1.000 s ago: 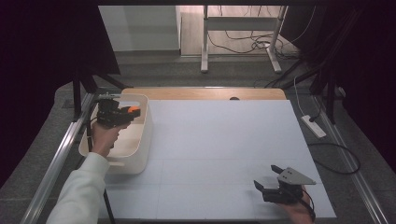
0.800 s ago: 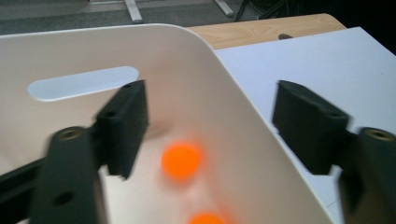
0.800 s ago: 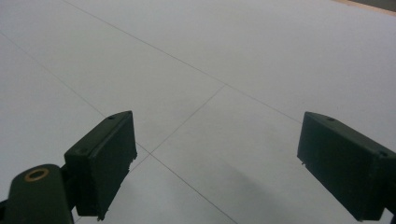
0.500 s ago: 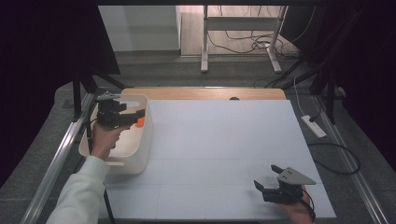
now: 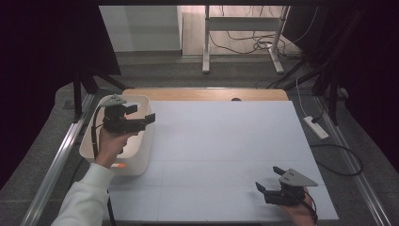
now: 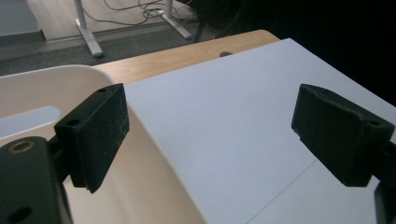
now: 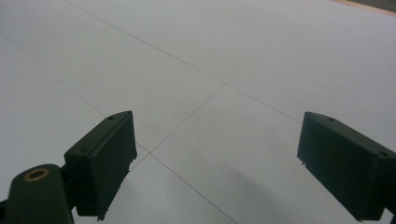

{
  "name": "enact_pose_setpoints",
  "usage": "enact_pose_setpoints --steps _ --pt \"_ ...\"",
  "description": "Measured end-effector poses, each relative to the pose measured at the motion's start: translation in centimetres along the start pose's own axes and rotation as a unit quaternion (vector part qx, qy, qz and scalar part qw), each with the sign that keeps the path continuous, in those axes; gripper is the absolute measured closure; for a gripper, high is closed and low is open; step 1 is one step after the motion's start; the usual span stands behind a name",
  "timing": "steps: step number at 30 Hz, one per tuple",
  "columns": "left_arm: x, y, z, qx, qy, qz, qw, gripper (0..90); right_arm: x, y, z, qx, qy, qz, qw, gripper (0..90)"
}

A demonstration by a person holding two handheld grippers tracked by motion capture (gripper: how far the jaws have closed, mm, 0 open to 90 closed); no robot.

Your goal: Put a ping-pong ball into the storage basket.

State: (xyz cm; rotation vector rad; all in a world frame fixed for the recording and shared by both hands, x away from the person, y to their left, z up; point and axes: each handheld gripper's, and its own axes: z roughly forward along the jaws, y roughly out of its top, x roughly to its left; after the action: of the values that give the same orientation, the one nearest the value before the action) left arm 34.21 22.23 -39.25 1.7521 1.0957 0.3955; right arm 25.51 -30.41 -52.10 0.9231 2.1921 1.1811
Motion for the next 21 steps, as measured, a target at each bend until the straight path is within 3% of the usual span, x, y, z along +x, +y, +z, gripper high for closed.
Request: enact_pose_setpoints --steps 4,9,15,19,21 --pt "-0.9 -0.2 0.1 -0.006 -0.017 0.003 0.9998 11.9 0.0 0.0 0.0 -0.002 0.001 0.001 1.0 11.5" --pt "-2.6 -0.2 0.0 -0.016 -0.055 0.003 0.9983 11.9 0.0 0.0 0.0 -0.002 0.001 0.001 1.0 11.5" --pt "-4.7 -0.6 0.0 -0.013 -0.075 0.028 0.9967 12.9 0.0 0.0 -0.1 -0.001 0.0 0.001 1.0 11.4" --pt "-6.1 -1.5 0.2 -0.01 -0.107 0.034 0.9937 13.4 0.1 0.0 -0.1 -0.002 -0.001 0.002 1.0 11.5" --pt "-6.5 -1.7 0.3 -0.01 -0.112 0.038 0.9929 13.6 0.1 0.0 -0.2 -0.002 -0.001 0.002 1.0 11.4"
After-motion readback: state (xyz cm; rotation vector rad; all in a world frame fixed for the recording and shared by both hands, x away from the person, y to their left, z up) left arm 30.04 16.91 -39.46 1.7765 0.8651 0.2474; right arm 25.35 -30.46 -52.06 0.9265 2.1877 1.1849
